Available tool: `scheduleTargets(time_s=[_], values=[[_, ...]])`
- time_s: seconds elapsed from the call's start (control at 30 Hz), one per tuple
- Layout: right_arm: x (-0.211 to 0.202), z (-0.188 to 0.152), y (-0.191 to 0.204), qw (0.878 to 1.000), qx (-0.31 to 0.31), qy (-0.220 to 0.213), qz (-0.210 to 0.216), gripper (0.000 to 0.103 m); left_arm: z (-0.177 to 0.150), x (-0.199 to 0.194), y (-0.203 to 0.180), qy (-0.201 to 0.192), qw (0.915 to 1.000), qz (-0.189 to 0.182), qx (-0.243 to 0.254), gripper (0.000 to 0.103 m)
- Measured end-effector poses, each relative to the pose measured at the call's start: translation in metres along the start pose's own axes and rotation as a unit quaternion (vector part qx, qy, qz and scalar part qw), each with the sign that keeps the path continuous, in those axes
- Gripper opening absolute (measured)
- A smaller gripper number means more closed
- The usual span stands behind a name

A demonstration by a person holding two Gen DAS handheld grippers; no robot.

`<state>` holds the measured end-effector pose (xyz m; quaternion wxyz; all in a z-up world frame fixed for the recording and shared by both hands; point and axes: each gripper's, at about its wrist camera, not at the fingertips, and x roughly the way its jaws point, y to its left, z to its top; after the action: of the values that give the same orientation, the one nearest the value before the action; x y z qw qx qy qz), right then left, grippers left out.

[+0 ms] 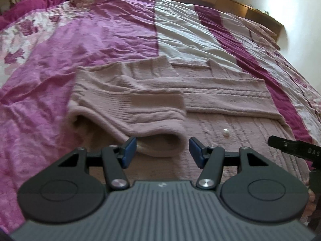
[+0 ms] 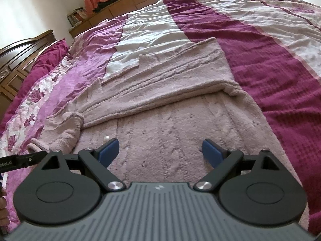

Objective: Fold small clothes
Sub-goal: 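Move the right gripper to the other sleeve cuff and close on it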

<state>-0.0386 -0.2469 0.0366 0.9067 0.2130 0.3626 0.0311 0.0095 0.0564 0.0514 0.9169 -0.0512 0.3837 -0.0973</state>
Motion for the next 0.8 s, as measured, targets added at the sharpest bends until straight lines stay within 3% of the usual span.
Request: scheduleTargets(time_s=[0.27, 0.5, 0.8], values=[[0.008, 0.019, 0.038, 0.998, -0.036, 0.014, 0.048, 0.094, -0.003, -0.011, 0.029, -0.008, 0.9991, 0.037, -0.021, 0.059], [0.042, 0.040, 0.086, 0.989, -0.040, 0.077, 0.119, 0.094, -0.009, -0.017, 0.051, -0.011, 0.9976, 0.054, -0.043, 0.059], [0.094, 0.041, 0.132, 0.976, -0.034, 0.149, 0.156, 0.090, -0.014, -0.010, 0.074, -0.012, 0.9940, 0.083, -0.070, 0.059]])
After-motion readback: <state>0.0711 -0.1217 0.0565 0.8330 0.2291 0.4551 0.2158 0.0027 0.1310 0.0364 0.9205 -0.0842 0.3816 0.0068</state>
